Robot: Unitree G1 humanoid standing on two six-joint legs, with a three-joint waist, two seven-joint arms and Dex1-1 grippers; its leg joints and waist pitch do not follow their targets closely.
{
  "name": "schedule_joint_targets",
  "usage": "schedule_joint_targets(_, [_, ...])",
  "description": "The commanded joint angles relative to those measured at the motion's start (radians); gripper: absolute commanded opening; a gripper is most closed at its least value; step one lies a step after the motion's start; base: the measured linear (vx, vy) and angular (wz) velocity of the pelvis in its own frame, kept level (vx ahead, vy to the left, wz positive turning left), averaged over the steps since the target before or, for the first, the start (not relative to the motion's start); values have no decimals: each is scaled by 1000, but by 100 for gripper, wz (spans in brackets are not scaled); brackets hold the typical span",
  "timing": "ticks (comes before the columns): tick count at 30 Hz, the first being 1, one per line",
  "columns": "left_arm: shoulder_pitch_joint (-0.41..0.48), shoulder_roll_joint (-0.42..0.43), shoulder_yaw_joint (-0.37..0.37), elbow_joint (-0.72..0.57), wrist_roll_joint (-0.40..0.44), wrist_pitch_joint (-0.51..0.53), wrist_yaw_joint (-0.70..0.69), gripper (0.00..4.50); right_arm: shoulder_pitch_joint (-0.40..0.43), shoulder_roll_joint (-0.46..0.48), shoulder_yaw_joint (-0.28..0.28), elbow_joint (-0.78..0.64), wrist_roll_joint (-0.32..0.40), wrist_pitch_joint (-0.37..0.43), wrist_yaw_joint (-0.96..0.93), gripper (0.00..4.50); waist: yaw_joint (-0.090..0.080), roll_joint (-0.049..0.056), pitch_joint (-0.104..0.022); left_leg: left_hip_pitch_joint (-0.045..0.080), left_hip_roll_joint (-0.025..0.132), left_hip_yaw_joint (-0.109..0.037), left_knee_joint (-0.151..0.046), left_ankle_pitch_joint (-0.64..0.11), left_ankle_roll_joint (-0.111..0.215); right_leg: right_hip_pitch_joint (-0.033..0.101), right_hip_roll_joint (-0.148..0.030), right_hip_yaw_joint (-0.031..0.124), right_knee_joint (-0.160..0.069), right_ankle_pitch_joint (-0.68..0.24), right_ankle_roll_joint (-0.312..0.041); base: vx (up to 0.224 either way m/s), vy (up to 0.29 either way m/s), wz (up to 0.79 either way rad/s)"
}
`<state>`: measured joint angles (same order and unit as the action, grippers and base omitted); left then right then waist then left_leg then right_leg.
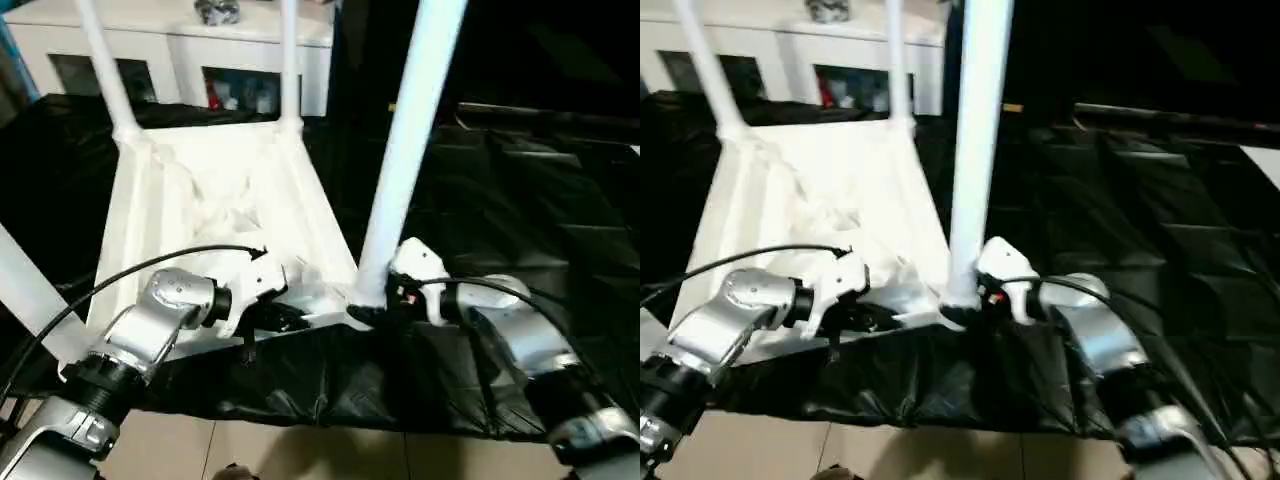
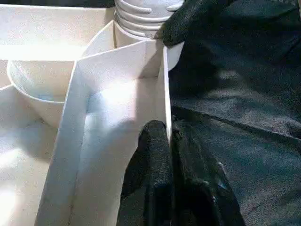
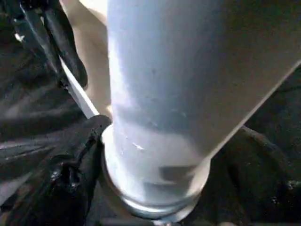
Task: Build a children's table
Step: Rotate leg to tighten
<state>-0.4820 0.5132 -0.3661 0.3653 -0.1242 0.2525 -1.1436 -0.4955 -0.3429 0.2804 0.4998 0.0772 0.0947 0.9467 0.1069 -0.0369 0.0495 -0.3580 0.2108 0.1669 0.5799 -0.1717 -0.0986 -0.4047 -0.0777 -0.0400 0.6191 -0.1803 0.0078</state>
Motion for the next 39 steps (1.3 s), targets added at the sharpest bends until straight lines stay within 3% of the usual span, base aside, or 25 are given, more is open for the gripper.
schedule_joint_targets(1, [0, -17, 8, 12, -31, -17, -14, 0, -28, 14, 6, 47, -10, -18, 0, 360, 1, -20, -54, 2, 10, 4, -73, -296, -3, 37, -54, 29, -87, -405, -144, 0, 0, 0])
schedule_joint_targets(4, [1, -20, 13, 21, -32, -22, -17, 0, -38, 31, -6, 81, -3, -25, -2, 325, -1, -16, -51, 5, 10, 3, -75, -305, -6, 33, -56, 30, -91, -438, -136, 0, 0, 0])
schedule_joint_targets(8, [2, -21, 16, 33, -25, -32, -18, 0, -53, 61, -31, 130, 16, -38, -19, 291, -7, -20, -48, 5, 10, -1, -78, -336, -9, 30, -56, 29, -95, -487, -123, 0, 0, 0])
schedule_joint_targets(10, [-1, -29, 23, 44, -16, -34, -14, 0, -59, 76, -40, 159, 20, -52, -22, 282, -10, -15, -44, 6, 10, -1, -78, -346, -10, 26, -57, 30, -99, -509, -117, 0, 0, 0])
schedule_joint_targets(14, [-19, -68, 28, 56, 3, -9, 49, 0, -40, 115, -57, 171, 31, -40, -72, 276, -15, -18, -38, 11, 10, -4, -81, -380, -14, 20, -57, 28, -107, -576, -98, 0, 0, 0])
schedule_joint_targets(19, [-53, -156, 29, 75, 41, 38, 192, 0, -9, 186, -80, 181, 28, -31, -208, 274, -15, -22, -36, 11, 8, -3, -85, -373, -14, 20, -53, 27, -109, -546, -100, 0, 0, 0])
schedule_joint_targets(21, [-64, -247, 22, 89, 54, 72, 286, 0, 2, 274, -101, 207, 17, -25, -360, 274, -17, -20, -33, 11, 7, -3, -87, -384, -13, 17, -53, 26, -112, -555, -96, 0, 0, 0])
schedule_joint_targets(22, [-67, -283, 21, 99, 58, 83, 314, 0, -3, 314, -106, 228, 3, -33, -423, 274, -19, -16, -30, 14, 5, -4, -88, -400, -20, 12, -53, 25, -117, -583, -90, 0, 0, 0])
schedule_joint_targets(23, [-69, -314, 17, 108, 63, 92, 335, 0, -9, 349, -100, 244, -18, -46, -478, 274, -20, -20, -32, 15, 3, -7, -87, -409, -27, 14, -57, 20, -120, -619, -75, 0, 0, 0])
schedule_joint_targets(26, [-69, -350, 5, 121, 80, 97, 359, 0, -31, 406, -75, 263, -46, -86, -512, 274, -24, -15, -32, 10, 1, -11, -92, -442, -21, 15, -57, 15, -126, -635, -48, 0, 0, 0])
schedule_joint_targets(28, [-64, -347, 5, 115, 91, 97, 355, 0, -36, 403, -76, 258, -56, -114, -508, 274, -25, -17, -36, 17, 1, -10, -91, -459, -13, 12, -58, 14, -131, -635, -43, 0, 0, 0])
schedule_joint_targets(29, [-61, -342, 7, 111, 93, 98, 351, 0, -36, 398, -81, 255, -57, -121, -508, 274, -23, -15, -36, 14, 2, -10, -94, -451, -8, 16, -58, 14, -131, -618, -45, 0, 0, 0])
schedule_joint_targets(30, [-56, -327, 11, 105, 94, 95, 339, 0, -36, 381, -103, 250, -38, -120, -488, 330, -23, -16, -37, 12, 2, -10, -96, -442, -5, 18, -57, 14, -131, -604, -47, 0, 0, 0])
schedule_joint_targets(31, [-52, -316, 14, 101, 94, 92, 331, 0, -35, 370, -119, 248, -24, -117, -475, 344, -22, -20, -39, 11, 3, -8, -97, -427, 0, 19, -57, 16, -130, -584, -51, 0, 0, 0])
schedule_joint_targets(33, [-42, -285, 22, 91, 103, 77, 296, 0, -34, 329, -146, 245, -11, -128, -418, 350, -21, -17, -36, 11, 4, -7, -97, -430, 6, 16, -57, 17, -130, -578, -57, 0, 0, 0])
schedule_joint_targets(37, [-17, -224, 19, 55, 94, 48, 213, 0, -25, 242, -131, 222, -2, -140, -285, 389, -16, -27, -43, 7, 10, -2, -96, -379, 24, 23, -60, 22, -121, -501, -86, 0, 0, 0])
schedule_joint_targets(39, [-6, -199, 17, 36, 83, 35, 168, 0, -18, 206, -115, 206, -3, -146, -220, 402, -13, -26, -42, 0, 10, 0, -97, -345, 32, 29, -60, 23, -115, -464, -99, 0, 0, 0])
